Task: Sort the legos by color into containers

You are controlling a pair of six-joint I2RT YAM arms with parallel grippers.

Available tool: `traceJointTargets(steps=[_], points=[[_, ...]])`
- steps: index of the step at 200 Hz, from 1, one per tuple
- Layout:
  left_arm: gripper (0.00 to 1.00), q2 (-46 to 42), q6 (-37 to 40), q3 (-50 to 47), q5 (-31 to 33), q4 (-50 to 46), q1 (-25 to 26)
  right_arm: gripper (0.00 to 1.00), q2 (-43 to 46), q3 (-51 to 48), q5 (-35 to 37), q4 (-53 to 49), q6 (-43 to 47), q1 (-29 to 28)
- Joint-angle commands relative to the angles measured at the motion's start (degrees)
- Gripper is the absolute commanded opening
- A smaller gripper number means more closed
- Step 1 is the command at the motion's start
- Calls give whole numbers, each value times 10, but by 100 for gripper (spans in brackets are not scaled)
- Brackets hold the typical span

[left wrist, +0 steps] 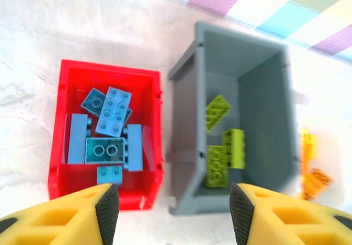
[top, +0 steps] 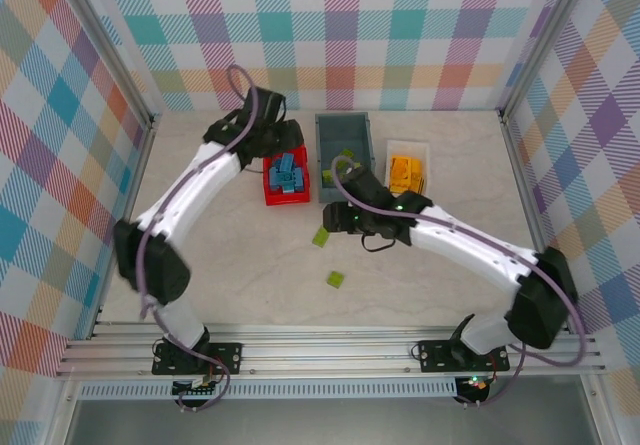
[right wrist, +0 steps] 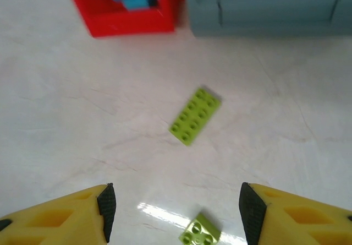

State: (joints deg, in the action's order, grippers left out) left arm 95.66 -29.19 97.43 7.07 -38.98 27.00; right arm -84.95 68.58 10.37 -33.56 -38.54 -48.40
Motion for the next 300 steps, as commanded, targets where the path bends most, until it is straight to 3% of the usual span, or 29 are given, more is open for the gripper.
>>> traceJointTargets(steps=[1, 27, 62, 116, 181, 266, 300], points=[[58, -144, -44, -116, 52, 15, 31, 63, -71, 49, 15, -73, -79, -6], [60, -294, -67, -244, 67, -5, 86, 63, -157, 120, -4, -108, -129, -8], [60, -467, -105, -374, 17, -44, 130, 62, -270, 228, -39, -174, -194, -7], [61, -645, -116, -477, -37, -75, 141, 62, -367, 309, -66, -202, -247, 6], [61, -651, -108, -459, -37, -90, 141, 58, -413, 322, -60, -218, -288, 24], [61, -645, -99, -449, -51, -75, 141, 34, -442, 321, -62, -199, -284, 31], [61, -638, -97, -444, -48, -75, 141, 31, -412, 301, -39, -193, -277, 27]])
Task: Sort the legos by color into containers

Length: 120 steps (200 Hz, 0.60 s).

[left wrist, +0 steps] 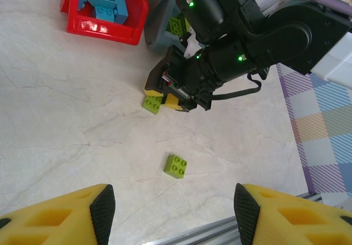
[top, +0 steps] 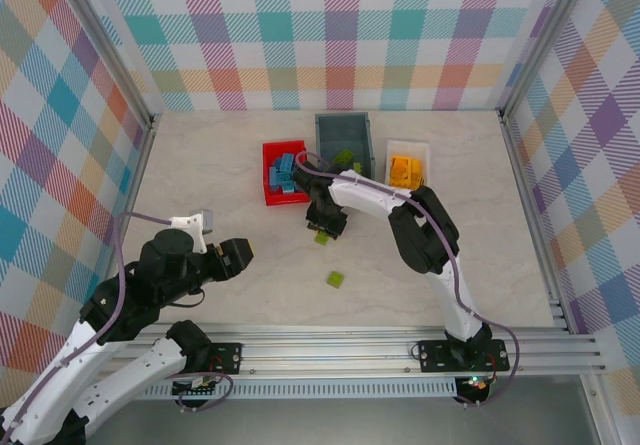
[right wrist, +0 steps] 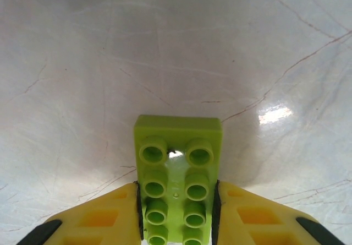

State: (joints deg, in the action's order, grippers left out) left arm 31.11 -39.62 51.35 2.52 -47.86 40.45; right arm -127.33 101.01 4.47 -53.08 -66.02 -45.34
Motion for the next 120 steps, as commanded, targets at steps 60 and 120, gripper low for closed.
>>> traceJointTargets(steps=[60, 120], points=[[61, 44, 0, 12, -24, 61, 7, 32, 166, -89, 113, -1, 56, -7], [61, 183, -1, 42, -1, 168, 52, 33, 141, 0, 64, 13, 224, 95]])
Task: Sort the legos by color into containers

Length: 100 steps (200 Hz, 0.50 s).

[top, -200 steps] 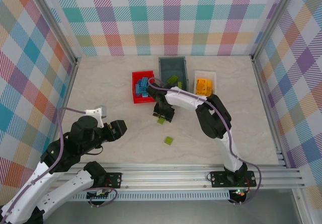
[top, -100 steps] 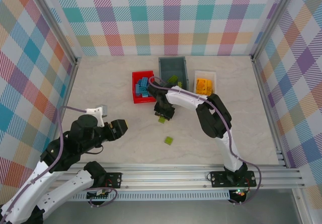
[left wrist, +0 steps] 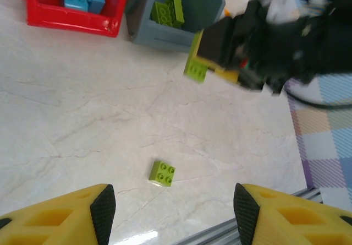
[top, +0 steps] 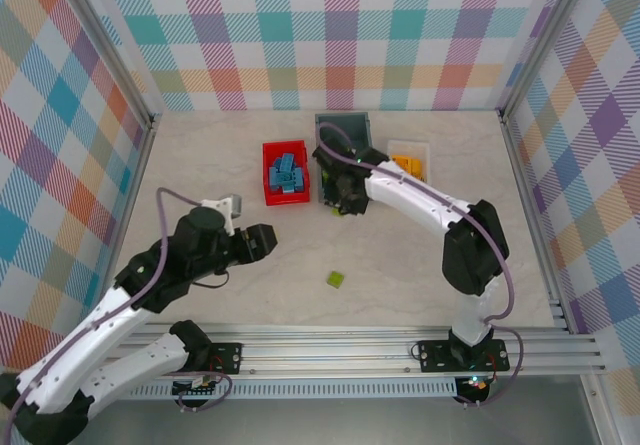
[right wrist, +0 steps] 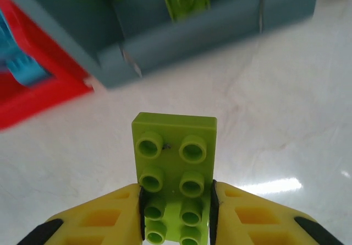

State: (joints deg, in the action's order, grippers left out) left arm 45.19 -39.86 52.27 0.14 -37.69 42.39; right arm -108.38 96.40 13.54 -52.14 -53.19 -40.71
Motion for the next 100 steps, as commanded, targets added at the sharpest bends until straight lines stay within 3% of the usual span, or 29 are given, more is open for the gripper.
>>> traceJointTargets(steps=[1, 50, 100], points=[[61, 44, 2, 35, 26, 67, 35, 33, -51, 50, -28, 3, 99, 50], [60, 161, 16, 98, 212, 93, 135, 34, -194, 235, -39, -51, 186, 93], [60, 229, 16, 128, 262, 115, 181, 35, -285, 370, -64, -60, 221, 119]])
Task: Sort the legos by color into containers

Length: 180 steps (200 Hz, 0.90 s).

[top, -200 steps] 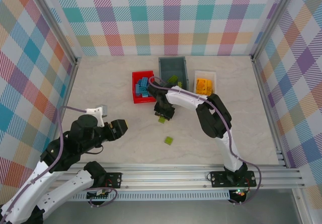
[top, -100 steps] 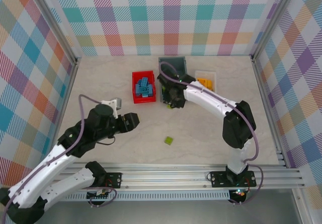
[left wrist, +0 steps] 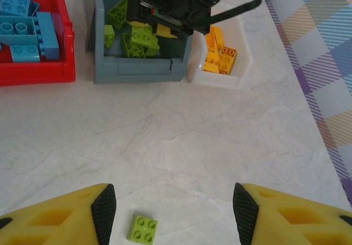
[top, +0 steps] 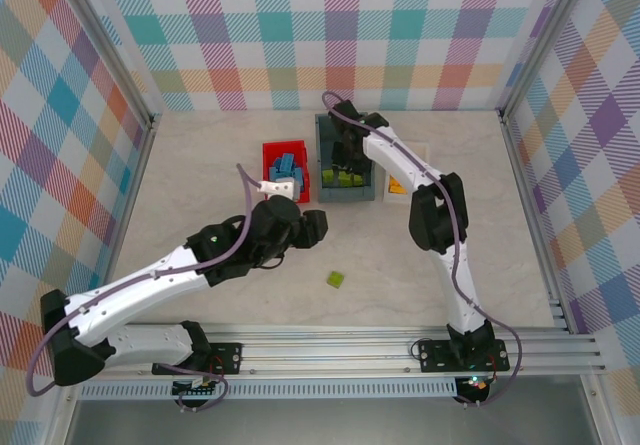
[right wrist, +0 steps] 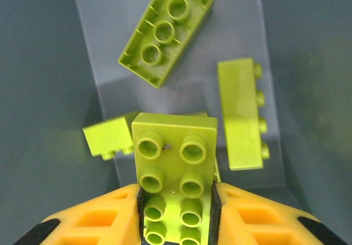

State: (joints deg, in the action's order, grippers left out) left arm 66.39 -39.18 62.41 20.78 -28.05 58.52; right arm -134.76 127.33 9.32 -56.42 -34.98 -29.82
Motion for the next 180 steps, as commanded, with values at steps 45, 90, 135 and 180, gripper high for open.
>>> traceJointTargets(steps=[45, 90, 135, 180], points=[[60, 25, 16, 30, 83, 27, 43, 36, -80, 142, -68, 14, 55, 29], [60, 38, 41, 38, 116, 41, 62, 45, -115, 172, -137, 64, 53, 41], [60, 62, 55, 58, 123, 38, 74, 56, -133, 222, -157, 40, 49, 48], [60, 55, 45, 51, 133, 26, 84, 55, -21, 140, -122, 62, 61, 45]])
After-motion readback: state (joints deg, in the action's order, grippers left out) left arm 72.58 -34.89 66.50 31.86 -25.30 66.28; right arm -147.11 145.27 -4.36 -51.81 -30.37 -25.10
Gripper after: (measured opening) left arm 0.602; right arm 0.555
